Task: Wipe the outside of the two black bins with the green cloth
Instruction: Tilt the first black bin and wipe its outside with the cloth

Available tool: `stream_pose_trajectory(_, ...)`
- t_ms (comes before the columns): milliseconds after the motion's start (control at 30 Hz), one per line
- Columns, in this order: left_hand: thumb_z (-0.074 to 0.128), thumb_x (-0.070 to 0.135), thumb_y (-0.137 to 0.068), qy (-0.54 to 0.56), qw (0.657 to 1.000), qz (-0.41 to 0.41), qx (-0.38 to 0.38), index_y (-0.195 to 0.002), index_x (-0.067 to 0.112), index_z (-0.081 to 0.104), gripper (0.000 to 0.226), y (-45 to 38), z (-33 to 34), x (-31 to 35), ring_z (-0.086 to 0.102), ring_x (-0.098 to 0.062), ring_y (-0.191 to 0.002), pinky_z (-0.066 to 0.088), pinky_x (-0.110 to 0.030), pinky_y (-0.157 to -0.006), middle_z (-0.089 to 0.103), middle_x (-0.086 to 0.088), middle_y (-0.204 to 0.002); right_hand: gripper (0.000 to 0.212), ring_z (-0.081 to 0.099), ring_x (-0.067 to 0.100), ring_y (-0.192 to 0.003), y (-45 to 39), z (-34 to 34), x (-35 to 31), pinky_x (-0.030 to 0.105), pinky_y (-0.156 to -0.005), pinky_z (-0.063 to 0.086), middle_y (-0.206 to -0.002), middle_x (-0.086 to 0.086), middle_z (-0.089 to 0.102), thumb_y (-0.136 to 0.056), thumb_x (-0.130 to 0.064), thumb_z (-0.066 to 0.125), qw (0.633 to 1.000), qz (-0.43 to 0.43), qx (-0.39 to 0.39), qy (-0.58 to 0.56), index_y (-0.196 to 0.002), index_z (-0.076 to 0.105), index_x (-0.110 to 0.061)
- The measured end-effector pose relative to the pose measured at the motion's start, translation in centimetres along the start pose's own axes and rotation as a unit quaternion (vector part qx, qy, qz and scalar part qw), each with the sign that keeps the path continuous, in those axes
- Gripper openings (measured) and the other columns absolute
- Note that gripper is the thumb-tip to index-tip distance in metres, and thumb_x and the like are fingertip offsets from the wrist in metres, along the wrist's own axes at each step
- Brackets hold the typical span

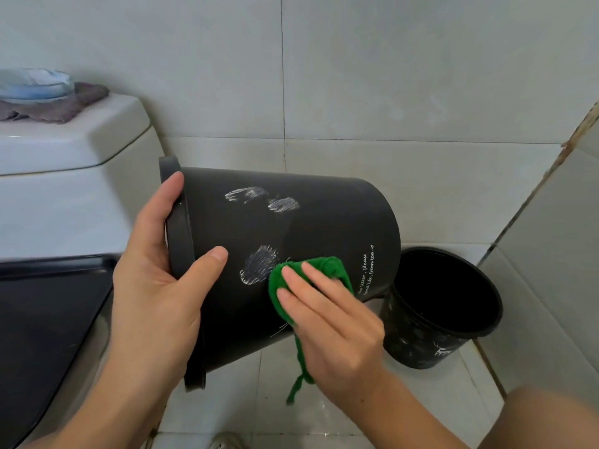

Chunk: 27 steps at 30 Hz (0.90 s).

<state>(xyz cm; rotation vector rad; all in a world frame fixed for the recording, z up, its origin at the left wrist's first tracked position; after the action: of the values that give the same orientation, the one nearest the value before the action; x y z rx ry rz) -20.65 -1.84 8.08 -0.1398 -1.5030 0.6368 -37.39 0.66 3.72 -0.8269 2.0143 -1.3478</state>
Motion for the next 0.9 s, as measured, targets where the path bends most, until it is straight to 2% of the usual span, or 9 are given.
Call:
stream_pose_trajectory(67, 0.057, -0.017, -0.085, -0.004, 1.000, -0.002, -0.001, -0.131, 0.040, 0.049, 0.074, 0.1, 0.0, 0.0, 0.061, -0.002, -0.116, 0.051, -0.035, -0.099, 0.063, 0.028, -0.122, 0.015, 0.064, 0.024, -0.112, -0.3, -0.2, 0.9, 0.039, -0.085, 0.056, -0.115, 0.009, 0.069, -0.091, -0.001, 0.064, 1.000, 0.010, 0.004, -0.008, -0.103, 0.073, -0.002)
stream_pose_trajectory(233, 0.055, -0.019, -0.085, -0.003, 1.000, 0.005, 0.000, -0.130, 0.038, 0.047, 0.073, 0.2, 0.2, 0.5, 0.062, 0.003, -0.111, 0.052, -0.024, -0.094, 0.064, 0.032, -0.115, 0.022, 0.063, 0.024, -0.115, -1.1, -1.0, 3.4, 0.036, -0.099, 0.051, -0.117, 0.010, 0.067, -0.089, 0.000, 0.062, 0.995, 0.099, 0.032, 0.011, -0.110, 0.068, -0.003)
stream_pose_trajectory(333, 0.055, -0.018, -0.085, 0.003, 1.000, -0.002, 0.001, -0.131, 0.036, 0.047, 0.071, 0.3, 0.3, 0.3, 0.062, 0.001, -0.112, 0.052, -0.028, -0.096, 0.065, 0.030, -0.117, 0.019, 0.064, 0.025, -0.113, -0.7, -0.6, 1.4, 0.035, -0.097, 0.051, -0.114, 0.010, 0.068, -0.097, -0.006, 0.055, 0.998, 0.056, 0.016, -0.001, -0.104, 0.072, -0.001)
stream_pose_trajectory(467, 0.056, -0.018, -0.085, 0.000, 1.000, -0.012, -0.001, -0.128, 0.037, 0.049, 0.070, 0.5, 0.5, 0.3, 0.063, 0.001, -0.111, 0.051, -0.030, -0.096, 0.064, 0.030, -0.118, 0.015, 0.065, 0.024, -0.111, -0.6, -0.3, 0.7, 0.038, -0.087, 0.056, -0.113, 0.009, 0.069, -0.095, -0.005, 0.060, 1.000, 0.011, -0.001, -0.011, -0.104, 0.072, -0.003)
stream_pose_trajectory(600, 0.058, -0.016, -0.085, -0.010, 1.000, 0.003, 0.001, -0.130, 0.039, 0.047, 0.072, 0.5, 0.5, 1.1, 0.061, 0.005, -0.112, 0.051, -0.022, -0.094, 0.062, 0.033, -0.118, 0.018, 0.064, 0.024, -0.112, -2.0, -1.5, 3.9, 0.037, -0.097, 0.051, -0.115, 0.011, 0.068, -0.091, 0.001, 0.060, 0.997, 0.071, 0.036, 0.007, -0.107, 0.070, 0.000)
stream_pose_trajectory(667, 0.064, -0.012, -0.082, -0.002, 1.000, 0.007, 0.001, -0.129, 0.040, 0.048, 0.072, 0.5, 0.6, 1.3, 0.060, 0.004, -0.113, 0.051, -0.022, -0.094, 0.063, 0.032, -0.119, 0.022, 0.063, 0.024, -0.114, -2.0, -1.7, 4.1, 0.038, -0.099, 0.050, -0.116, 0.011, 0.067, -0.087, 0.005, 0.063, 0.995, 0.087, 0.036, 0.011, -0.107, 0.070, 0.001)
stream_pose_trajectory(733, 0.066, -0.009, -0.080, 0.003, 1.000, 0.002, 0.001, -0.127, 0.042, 0.049, 0.071, 0.5, 0.6, 1.0, 0.061, 0.001, -0.114, 0.051, -0.030, -0.097, 0.063, 0.030, -0.120, 0.020, 0.062, 0.024, -0.116, -1.3, -1.2, 2.8, 0.037, -0.098, 0.050, -0.118, 0.010, 0.067, -0.088, 0.003, 0.062, 0.998, 0.064, 0.021, 0.000, -0.106, 0.071, 0.000)
stream_pose_trajectory(800, 0.061, -0.015, -0.083, 0.011, 1.000, -0.013, 0.003, -0.126, 0.039, 0.051, 0.070, 0.5, 0.5, 0.5, 0.062, 0.000, -0.112, 0.050, -0.035, -0.098, 0.064, 0.031, -0.118, 0.016, 0.063, 0.024, -0.114, -0.5, -0.7, 1.0, 0.037, -0.094, 0.053, -0.116, 0.008, 0.068, -0.093, -0.002, 0.060, 1.000, 0.018, 0.006, -0.016, -0.104, 0.073, -0.002)
stream_pose_trajectory(900, 0.057, -0.018, -0.084, 0.004, 1.000, -0.021, 0.002, -0.126, 0.039, 0.051, 0.070, 0.6, 0.5, 0.4, 0.063, 0.000, -0.110, 0.051, -0.033, -0.097, 0.065, 0.031, -0.115, 0.015, 0.065, 0.025, -0.110, -0.6, -1.0, 1.2, 0.039, -0.088, 0.056, -0.115, 0.009, 0.068, -0.094, -0.007, 0.063, 0.999, -0.014, 0.002, -0.035, -0.106, 0.071, -0.004)
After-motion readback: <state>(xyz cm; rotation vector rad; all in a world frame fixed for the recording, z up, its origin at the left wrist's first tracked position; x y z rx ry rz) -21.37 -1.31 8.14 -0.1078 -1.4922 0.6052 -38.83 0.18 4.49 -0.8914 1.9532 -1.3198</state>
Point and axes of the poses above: each hand's wrist, its own y-axis away from the middle knuckle, its own z-axis out of the palm, x = y × z, the point moved 8 cm from there along -y, towards the middle knuckle
